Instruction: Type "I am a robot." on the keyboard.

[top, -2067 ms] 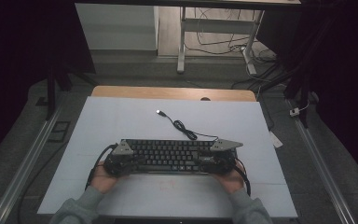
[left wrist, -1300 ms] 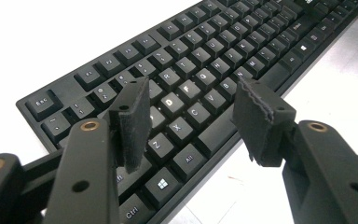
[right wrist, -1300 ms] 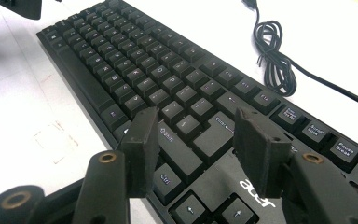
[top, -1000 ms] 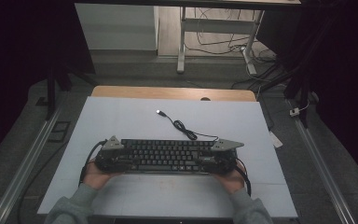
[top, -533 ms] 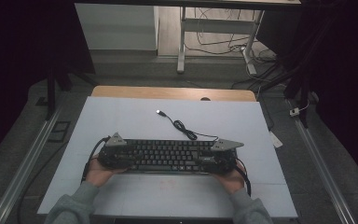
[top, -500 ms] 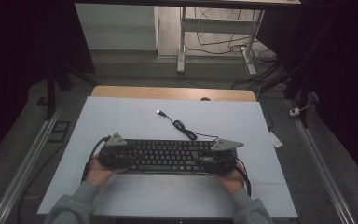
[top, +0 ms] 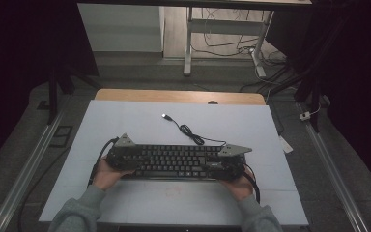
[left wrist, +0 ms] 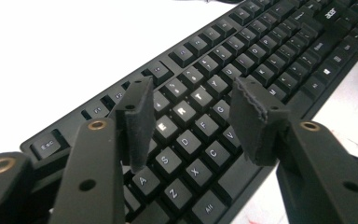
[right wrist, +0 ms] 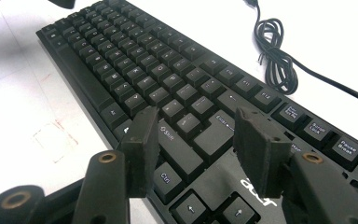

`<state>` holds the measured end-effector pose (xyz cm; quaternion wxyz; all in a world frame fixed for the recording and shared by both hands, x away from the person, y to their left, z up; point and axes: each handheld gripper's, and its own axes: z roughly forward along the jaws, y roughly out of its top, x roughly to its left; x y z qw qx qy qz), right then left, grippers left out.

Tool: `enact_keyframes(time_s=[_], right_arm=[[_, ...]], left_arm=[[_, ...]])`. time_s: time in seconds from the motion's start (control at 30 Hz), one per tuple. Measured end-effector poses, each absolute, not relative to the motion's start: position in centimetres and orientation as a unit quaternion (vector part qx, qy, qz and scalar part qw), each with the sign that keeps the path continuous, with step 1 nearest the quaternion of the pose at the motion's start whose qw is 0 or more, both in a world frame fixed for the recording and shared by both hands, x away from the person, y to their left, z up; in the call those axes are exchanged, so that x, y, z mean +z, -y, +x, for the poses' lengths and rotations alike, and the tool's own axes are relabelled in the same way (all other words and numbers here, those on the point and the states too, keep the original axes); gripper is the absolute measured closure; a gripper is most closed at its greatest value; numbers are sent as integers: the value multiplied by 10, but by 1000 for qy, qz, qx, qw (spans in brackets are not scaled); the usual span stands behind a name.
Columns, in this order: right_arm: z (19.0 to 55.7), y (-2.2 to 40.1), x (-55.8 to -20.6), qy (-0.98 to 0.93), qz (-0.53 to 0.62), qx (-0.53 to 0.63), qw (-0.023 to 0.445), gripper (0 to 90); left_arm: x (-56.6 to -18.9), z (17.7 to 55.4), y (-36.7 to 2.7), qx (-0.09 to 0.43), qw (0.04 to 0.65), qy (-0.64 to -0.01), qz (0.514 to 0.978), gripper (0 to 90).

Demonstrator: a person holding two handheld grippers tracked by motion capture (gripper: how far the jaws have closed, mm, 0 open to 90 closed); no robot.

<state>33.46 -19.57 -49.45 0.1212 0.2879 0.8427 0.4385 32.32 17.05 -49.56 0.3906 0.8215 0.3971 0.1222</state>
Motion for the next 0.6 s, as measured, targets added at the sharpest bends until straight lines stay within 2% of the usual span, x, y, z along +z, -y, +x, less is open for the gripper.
enact_keyframes(time_s=[0.2, 0.6], right_arm=[[335, 195, -495, -843, 287, 439, 119, 507], [334, 195, -495, -842, 288, 440, 119, 507]], left_arm=[[-499, 329, -165, 120, 384, -392, 827, 611], [-508, 336, -158, 115, 368, -383, 839, 881]])
